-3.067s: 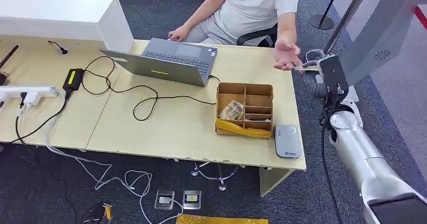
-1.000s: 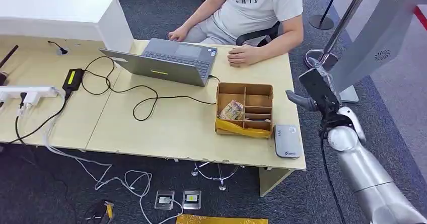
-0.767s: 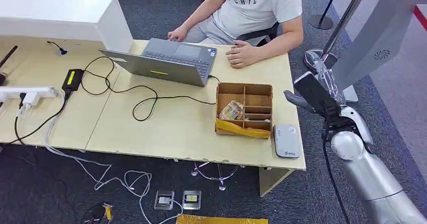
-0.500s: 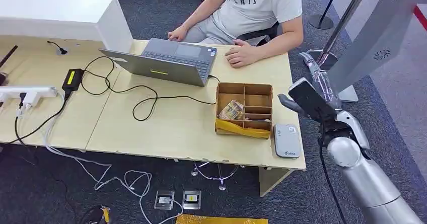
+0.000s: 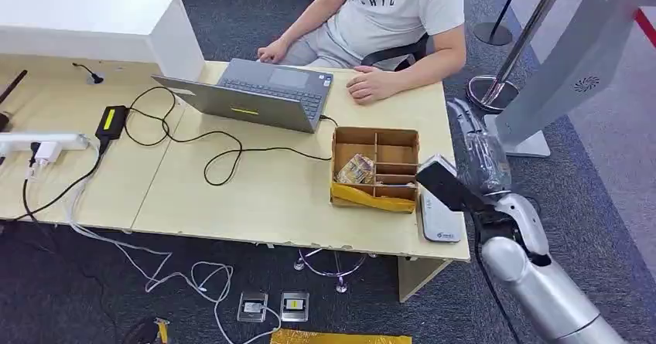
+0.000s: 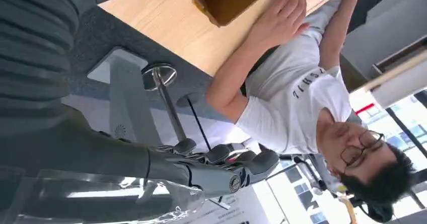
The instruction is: Pass the card to the sensor for recognition and then transmit it.
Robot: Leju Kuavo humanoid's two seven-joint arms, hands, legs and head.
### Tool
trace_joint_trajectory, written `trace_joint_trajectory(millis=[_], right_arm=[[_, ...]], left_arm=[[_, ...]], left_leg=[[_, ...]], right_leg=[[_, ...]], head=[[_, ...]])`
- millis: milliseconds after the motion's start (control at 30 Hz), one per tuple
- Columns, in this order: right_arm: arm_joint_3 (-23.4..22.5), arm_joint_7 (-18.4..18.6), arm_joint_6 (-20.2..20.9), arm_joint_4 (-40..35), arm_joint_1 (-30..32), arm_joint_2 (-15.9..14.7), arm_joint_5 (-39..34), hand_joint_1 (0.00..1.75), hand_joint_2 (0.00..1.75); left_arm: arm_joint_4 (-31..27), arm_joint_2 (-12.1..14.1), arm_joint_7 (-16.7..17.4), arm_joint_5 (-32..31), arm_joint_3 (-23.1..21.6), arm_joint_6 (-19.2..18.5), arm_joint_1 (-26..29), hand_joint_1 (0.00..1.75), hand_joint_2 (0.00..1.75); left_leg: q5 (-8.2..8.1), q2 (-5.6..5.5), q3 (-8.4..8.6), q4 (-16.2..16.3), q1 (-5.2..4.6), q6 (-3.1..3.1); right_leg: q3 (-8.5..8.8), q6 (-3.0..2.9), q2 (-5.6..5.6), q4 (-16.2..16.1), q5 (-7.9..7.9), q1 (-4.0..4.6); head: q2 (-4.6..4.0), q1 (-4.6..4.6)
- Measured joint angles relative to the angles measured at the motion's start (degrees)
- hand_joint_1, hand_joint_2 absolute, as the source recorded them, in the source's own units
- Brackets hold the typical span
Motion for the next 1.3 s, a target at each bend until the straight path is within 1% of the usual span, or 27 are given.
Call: trace_joint_trajectory(millis=[367,600,767,1033,1100,1167,1300], right_arm=[[2.4,0.5,-0.1,1.8,1.0,1.7,-0.1,0.00,1.75],[2.4,0.1,-0.3,4.0,1.4,2.8,-0.5,0.00,1.75],[3.0,0.1,0.2,5.9,1.4,3.5,1.4,0.00,1.75],[3.3,-0.2,0.4,8.7,1.0,4.7,1.6,0.00,1.75],[3.3,-0.6,0.9,9.4,0.9,5.1,0.7,0.00,1.75],[3.3,-1.1,2.6,10.5,0.8,5.7,-2.0,0.00,1.75],[3.3,-1.6,2.7,12.4,0.7,6.4,-2.7,0.00,1.75]], left_arm=[[0.0,-0.2,0.6,0.1,0.2,-0.1,0.0,0.00,0.00],[0.0,-0.3,0.8,0.1,0.2,-0.1,0.0,0.00,0.00],[0.0,-0.5,1.2,0.2,0.2,-0.4,0.0,0.00,0.00],[0.0,-0.5,1.2,0.6,0.2,-0.3,0.0,0.00,0.00],[0.0,-0.6,1.3,0.6,0.2,-0.3,0.0,0.00,0.00],[0.0,-0.7,1.7,0.5,0.2,-0.3,-0.1,0.00,0.00],[0.0,-0.7,2.0,0.4,0.2,-0.1,-0.3,0.00,0.00]], left_leg=[[0.00,0.00,-0.01,0.0,0.00,0.00],[0.00,0.00,0.00,0.0,0.00,0.00],[0.00,0.00,-0.01,0.0,0.00,0.00],[0.00,0.00,0.00,0.0,0.00,0.00],[0.00,0.00,0.00,0.0,0.00,0.00],[0.00,0.00,0.00,0.0,0.00,0.00],[0.00,0.00,0.00,0.0,0.00,0.00]], right_leg=[[0.00,0.00,-0.01,0.0,0.00,0.00],[0.00,0.00,-0.01,0.0,0.00,0.00],[0.01,0.00,-0.01,0.0,0.00,0.00],[0.00,0.00,-0.01,0.0,0.00,0.00],[0.00,0.00,-0.01,0.0,0.00,0.00],[0.00,0.00,0.00,0.0,0.00,0.00],[0.00,0.00,0.00,0.0,0.00,0.00]], head=[[0.00,0.02],[0.00,0.02],[0.00,0.00],[0.00,0.02],[0.00,0.02],[0.00,0.02],[0.00,0.02]])
